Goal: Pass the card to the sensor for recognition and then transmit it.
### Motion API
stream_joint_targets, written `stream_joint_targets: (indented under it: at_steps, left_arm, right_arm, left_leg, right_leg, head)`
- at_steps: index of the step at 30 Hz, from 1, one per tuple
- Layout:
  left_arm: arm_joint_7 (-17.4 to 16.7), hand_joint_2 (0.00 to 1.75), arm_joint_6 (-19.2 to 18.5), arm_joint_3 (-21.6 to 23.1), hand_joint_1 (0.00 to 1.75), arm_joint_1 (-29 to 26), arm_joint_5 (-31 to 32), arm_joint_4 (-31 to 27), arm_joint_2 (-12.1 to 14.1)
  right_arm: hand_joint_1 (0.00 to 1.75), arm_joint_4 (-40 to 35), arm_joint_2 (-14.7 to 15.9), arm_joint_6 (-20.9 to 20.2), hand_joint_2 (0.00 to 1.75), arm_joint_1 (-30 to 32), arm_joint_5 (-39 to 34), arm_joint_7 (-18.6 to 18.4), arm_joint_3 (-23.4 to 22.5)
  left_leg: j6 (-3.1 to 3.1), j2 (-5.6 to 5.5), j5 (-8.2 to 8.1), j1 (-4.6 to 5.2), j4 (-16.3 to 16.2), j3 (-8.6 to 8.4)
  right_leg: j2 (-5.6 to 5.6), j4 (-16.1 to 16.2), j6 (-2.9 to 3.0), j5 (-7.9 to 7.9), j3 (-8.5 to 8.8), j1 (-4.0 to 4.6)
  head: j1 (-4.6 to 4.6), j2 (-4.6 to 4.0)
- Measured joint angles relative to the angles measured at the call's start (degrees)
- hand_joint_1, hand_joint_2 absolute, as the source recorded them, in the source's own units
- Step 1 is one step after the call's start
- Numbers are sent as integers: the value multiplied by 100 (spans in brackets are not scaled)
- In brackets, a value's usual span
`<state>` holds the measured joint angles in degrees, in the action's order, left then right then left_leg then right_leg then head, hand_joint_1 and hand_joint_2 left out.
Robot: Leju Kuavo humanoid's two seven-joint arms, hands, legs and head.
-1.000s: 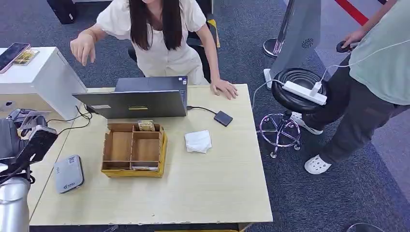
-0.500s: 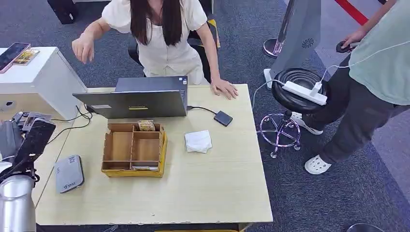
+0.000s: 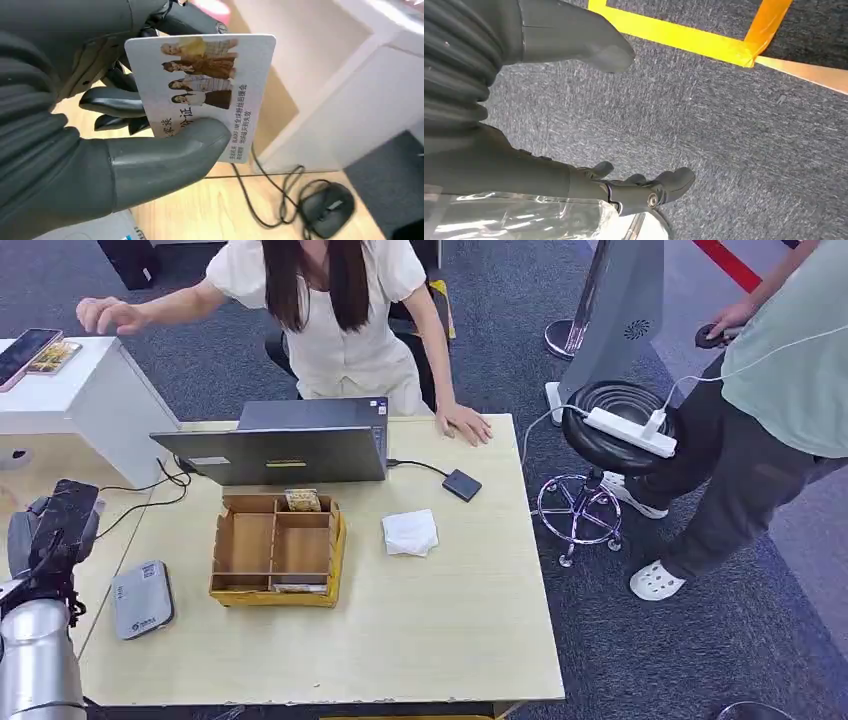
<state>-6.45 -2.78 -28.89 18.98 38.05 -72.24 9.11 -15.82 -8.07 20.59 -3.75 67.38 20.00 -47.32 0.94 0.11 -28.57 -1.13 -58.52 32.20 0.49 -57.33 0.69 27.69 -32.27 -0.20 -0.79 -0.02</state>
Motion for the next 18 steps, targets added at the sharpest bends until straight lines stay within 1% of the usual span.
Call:
stream_joint_targets:
  at_steps: [5, 18]
  left_arm:
    - [-298, 175, 33, -241, 175, 123, 147, 337, 2]
    - [-370, 175, 61, -603, 175, 276, 317, 914, 94]
  right_arm:
    - [0, 0, -2, 0, 175, -15, 64, 4, -44]
    - [0, 0, -28, 2, 175, -68, 140, 66, -140]
  left_leg:
    - [0, 0, 0, 0, 0, 0]
    - [0, -1, 0, 0, -1, 1]
  right_leg:
    - [0, 0, 0, 0, 0, 0]
    - [-1, 0, 0, 0, 0, 0]
  head:
    - [2, 0]
    - [0, 0]
